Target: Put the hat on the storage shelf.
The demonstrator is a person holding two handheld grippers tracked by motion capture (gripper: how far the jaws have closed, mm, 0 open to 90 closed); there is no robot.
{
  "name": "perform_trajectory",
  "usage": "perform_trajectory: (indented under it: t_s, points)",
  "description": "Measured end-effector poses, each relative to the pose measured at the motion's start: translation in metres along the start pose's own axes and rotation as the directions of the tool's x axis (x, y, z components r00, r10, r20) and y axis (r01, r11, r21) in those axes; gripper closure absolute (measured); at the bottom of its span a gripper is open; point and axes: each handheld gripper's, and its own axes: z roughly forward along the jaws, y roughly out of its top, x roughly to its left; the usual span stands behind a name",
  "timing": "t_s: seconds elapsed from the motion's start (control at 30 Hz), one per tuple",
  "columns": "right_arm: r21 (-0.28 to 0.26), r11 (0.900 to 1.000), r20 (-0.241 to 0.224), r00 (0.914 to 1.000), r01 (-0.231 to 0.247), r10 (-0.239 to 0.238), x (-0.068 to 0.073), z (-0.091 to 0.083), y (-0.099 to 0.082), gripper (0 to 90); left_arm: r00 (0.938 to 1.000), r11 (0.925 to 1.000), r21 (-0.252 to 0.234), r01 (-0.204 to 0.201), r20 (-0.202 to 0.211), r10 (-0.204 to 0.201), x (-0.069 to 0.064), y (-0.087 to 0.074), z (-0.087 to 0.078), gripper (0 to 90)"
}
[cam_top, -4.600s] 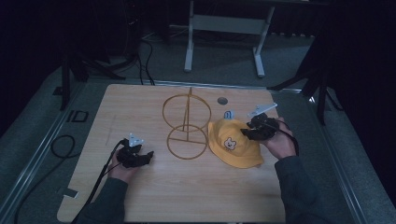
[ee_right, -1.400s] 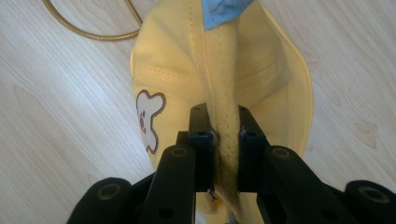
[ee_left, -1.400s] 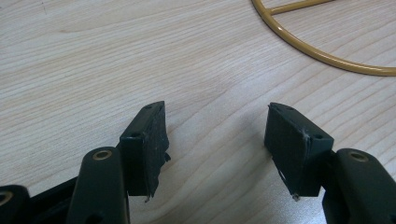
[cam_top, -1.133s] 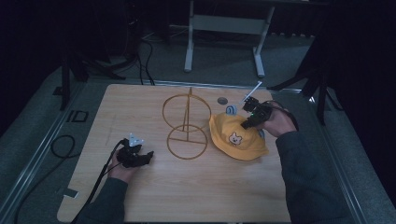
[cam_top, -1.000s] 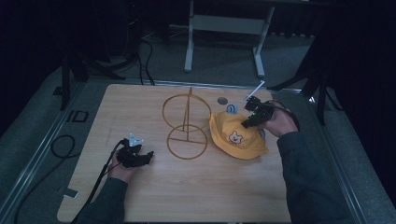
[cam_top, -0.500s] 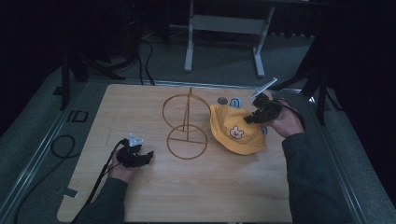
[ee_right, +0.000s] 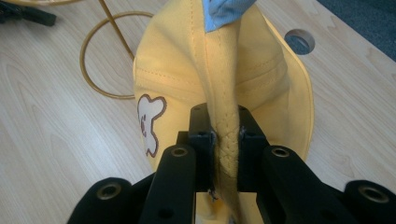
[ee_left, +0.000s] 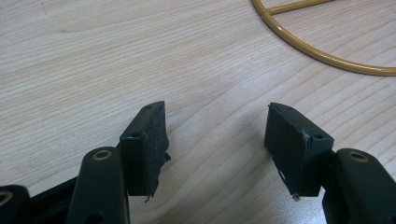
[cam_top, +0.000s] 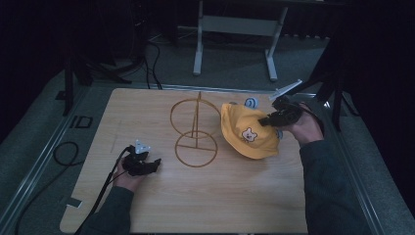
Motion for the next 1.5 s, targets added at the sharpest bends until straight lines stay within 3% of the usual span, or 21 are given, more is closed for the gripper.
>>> perform_trajectory:
  t_s: [0.6,1.5]
  points:
    - [-0.095,0.9951,-0.024,0.9994,-0.028,0.026,-0.005,-0.019,-0.006,81.0,1.0,1.0,-0.001,0.001,0.0,-0.001,0.0,0.0,0.0,39.5]
    - [-0.19,0.9818,-0.04,0.9992,-0.001,-0.007,0.002,-0.053,0.009,81.3,1.0,1.0,0.003,0.0,0.0,0.0,0.0,0.0,0.0,39.4]
